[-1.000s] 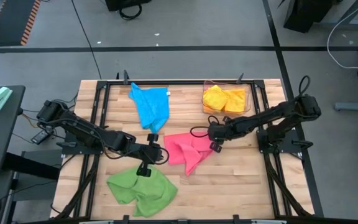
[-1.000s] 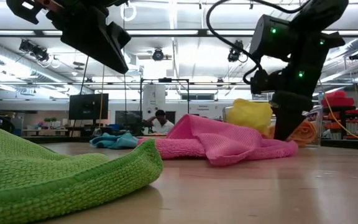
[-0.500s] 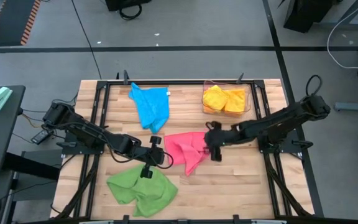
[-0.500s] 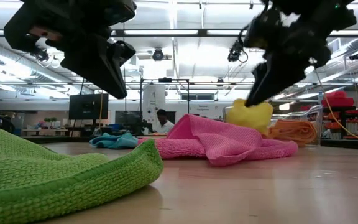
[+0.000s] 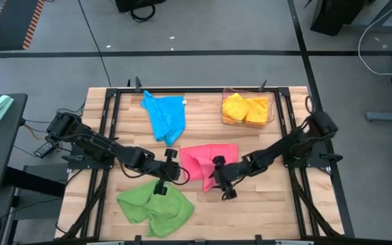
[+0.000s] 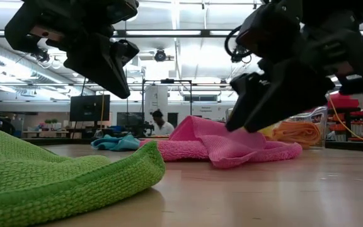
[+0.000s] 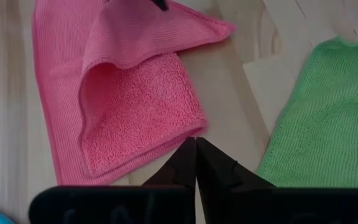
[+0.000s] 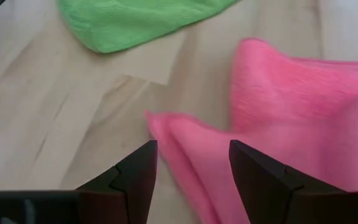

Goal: Fold microfiber towels
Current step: Fold the pink microfiber cloth

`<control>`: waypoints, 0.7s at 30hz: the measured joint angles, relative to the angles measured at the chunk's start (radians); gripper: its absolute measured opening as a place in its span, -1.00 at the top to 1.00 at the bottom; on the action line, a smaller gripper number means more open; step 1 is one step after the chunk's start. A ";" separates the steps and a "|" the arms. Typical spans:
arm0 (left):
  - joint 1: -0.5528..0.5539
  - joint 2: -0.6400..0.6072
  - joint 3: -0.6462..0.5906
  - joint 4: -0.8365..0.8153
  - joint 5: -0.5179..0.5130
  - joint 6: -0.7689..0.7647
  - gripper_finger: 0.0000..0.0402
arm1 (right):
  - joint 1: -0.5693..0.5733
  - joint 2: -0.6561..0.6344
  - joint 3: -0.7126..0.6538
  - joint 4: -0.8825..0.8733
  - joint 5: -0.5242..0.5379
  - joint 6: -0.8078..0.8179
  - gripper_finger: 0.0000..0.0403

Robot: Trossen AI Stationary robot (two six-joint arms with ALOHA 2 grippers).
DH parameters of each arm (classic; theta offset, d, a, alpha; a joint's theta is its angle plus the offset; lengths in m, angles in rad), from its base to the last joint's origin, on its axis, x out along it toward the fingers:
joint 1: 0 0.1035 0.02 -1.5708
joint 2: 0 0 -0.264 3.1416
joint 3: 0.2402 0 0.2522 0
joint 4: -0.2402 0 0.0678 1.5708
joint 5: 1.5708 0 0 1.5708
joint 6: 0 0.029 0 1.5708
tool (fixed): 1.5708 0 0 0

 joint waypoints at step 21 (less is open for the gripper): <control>0.004 0.000 0.000 0.008 0.000 -0.002 0.90 | 0.007 0.243 0.150 0.035 -0.081 -0.014 0.39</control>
